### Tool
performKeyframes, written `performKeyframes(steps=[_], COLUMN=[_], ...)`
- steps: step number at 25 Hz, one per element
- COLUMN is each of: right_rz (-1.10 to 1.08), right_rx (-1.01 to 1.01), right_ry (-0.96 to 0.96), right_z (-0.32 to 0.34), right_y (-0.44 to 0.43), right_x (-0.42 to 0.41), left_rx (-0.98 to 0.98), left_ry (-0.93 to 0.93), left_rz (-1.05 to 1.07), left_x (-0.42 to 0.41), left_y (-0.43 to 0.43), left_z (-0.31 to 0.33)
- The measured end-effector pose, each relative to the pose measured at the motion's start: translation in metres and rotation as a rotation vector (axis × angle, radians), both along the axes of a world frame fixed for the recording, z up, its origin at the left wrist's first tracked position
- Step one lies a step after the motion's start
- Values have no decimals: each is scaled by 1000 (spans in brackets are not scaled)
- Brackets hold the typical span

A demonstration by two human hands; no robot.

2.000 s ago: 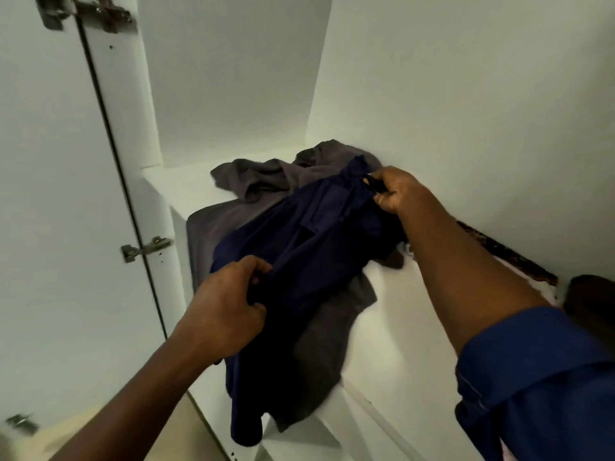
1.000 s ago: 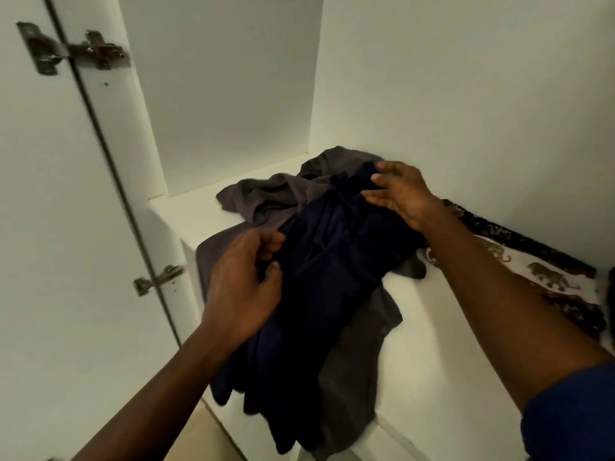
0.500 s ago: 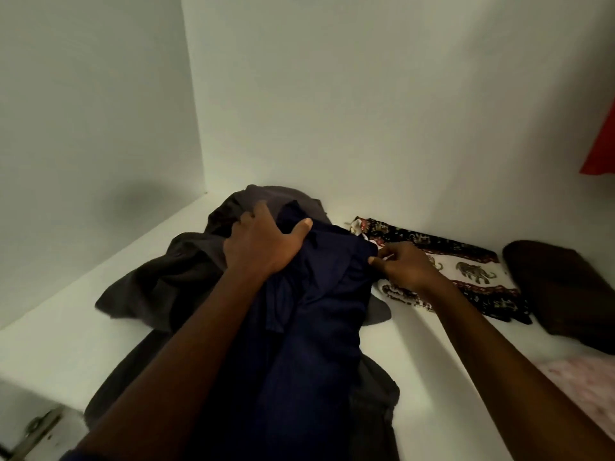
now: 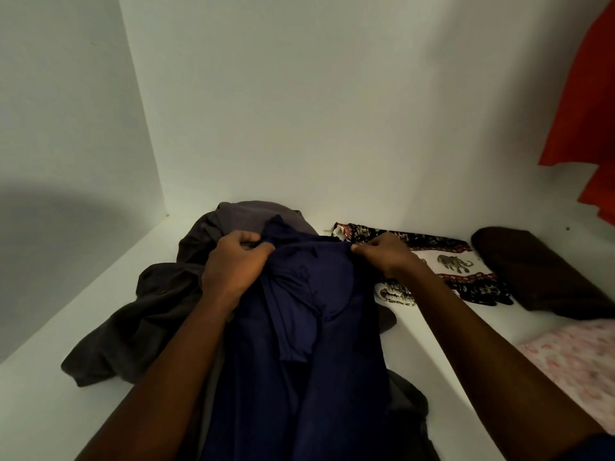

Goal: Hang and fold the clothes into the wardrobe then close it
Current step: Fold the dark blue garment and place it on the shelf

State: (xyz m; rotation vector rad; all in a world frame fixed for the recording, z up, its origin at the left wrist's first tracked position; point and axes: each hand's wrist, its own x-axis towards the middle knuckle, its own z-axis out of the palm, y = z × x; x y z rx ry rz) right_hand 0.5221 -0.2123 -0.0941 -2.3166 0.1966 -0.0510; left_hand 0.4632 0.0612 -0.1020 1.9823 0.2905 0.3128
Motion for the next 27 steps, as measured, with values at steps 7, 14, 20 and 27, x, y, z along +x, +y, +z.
performKeyframes(steps=[7, 14, 20, 27], right_rz=[-92, 446, 291, 69], right_rx=[-343, -427, -204, 259], right_ry=[-374, -160, -320, -254], right_z=[20, 26, 18, 15], right_y=[39, 113, 106, 73], right_x=[-16, -87, -113, -132], left_rx=[-7, -75, 230, 334], left_ry=[-225, -238, -518, -484], left_rz=[57, 77, 124, -226], left_x=[4, 7, -12, 1], left_y=[-4, 3, -11, -70], left_z=[-5, -9, 14, 63])
